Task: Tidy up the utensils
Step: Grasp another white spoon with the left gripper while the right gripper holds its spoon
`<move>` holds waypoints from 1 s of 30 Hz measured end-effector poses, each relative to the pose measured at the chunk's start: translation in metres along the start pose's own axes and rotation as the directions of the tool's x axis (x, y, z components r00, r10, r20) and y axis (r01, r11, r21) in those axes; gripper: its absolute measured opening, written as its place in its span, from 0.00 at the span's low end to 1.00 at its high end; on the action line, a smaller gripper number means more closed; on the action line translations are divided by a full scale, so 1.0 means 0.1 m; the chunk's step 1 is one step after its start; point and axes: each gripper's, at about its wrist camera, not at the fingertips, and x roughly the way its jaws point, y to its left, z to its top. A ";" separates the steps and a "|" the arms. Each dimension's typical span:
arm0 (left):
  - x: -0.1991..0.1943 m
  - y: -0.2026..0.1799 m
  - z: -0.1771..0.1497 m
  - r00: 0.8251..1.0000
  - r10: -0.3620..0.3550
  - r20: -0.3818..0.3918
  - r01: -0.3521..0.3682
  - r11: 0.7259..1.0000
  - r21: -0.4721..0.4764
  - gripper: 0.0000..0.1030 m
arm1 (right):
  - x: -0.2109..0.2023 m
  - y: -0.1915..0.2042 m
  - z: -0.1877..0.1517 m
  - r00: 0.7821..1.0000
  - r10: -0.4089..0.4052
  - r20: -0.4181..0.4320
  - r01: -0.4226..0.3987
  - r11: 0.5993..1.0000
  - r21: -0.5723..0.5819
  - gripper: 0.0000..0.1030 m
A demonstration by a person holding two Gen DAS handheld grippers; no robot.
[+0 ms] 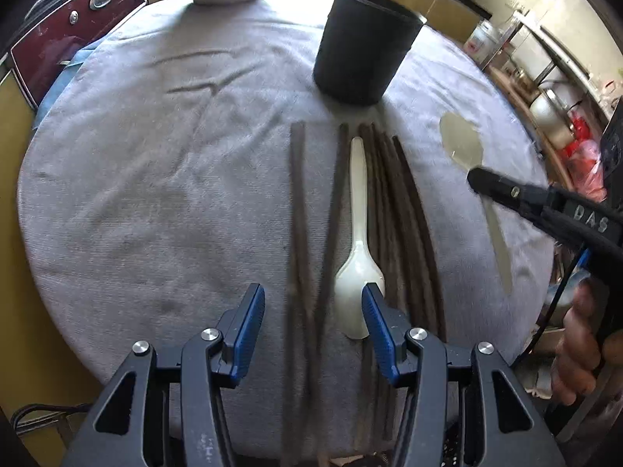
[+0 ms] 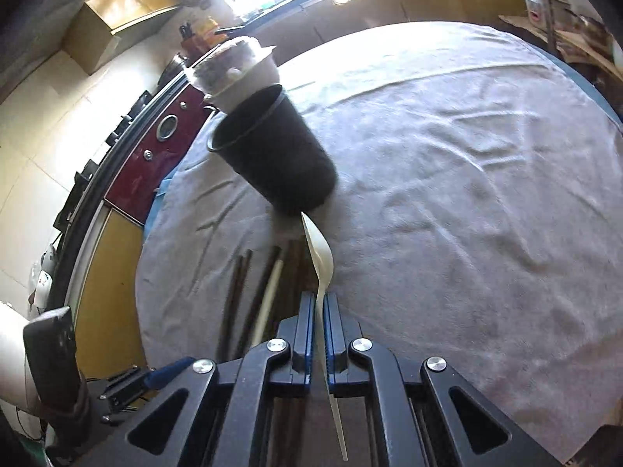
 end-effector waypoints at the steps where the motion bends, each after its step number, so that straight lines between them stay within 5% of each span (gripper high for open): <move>1: 0.01 -0.03 0.01 1.000 -0.004 -0.001 0.004 1.000 0.010 0.52 | -0.01 -0.04 -0.01 1.000 0.000 0.001 0.000 1.000 0.004 0.05; 15: 0.11 -0.24 0.06 0.999 -0.033 -0.006 0.033 0.998 0.051 0.51 | -0.12 -0.13 -0.11 1.000 0.011 0.020 -0.011 1.000 0.019 0.05; 23: 0.10 -0.03 0.08 0.997 0.062 0.034 -0.064 0.996 0.058 0.52 | -0.21 -0.18 -0.13 0.999 -0.003 0.040 0.003 1.000 0.024 0.05; 26: 0.01 0.07 0.10 0.997 0.065 0.052 -0.066 0.998 0.022 0.52 | -0.24 -0.19 -0.14 0.999 -0.003 0.041 0.001 1.000 0.029 0.05; 30: -0.16 -0.06 0.05 0.993 0.055 0.109 -0.066 0.993 0.094 0.52 | -0.27 -0.16 -0.16 0.999 -0.005 0.049 0.004 1.000 0.022 0.05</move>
